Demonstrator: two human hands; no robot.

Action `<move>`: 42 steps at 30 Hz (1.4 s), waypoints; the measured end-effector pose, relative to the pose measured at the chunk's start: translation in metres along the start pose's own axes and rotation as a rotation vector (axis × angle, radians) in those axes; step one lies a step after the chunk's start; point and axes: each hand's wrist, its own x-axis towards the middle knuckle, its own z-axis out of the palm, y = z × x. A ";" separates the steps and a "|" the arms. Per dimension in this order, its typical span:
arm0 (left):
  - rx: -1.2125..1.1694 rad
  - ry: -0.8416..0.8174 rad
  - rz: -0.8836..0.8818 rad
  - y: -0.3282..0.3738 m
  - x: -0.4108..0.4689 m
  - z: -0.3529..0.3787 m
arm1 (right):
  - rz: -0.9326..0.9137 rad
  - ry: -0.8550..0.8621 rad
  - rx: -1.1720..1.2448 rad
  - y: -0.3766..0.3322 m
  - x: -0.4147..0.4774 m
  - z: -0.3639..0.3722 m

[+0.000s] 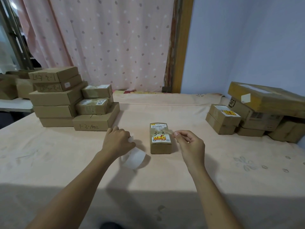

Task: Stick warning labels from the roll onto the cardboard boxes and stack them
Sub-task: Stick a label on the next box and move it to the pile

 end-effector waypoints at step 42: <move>-1.187 -0.149 -0.127 0.071 0.051 -0.011 | 0.078 -0.221 -0.238 0.030 0.056 0.018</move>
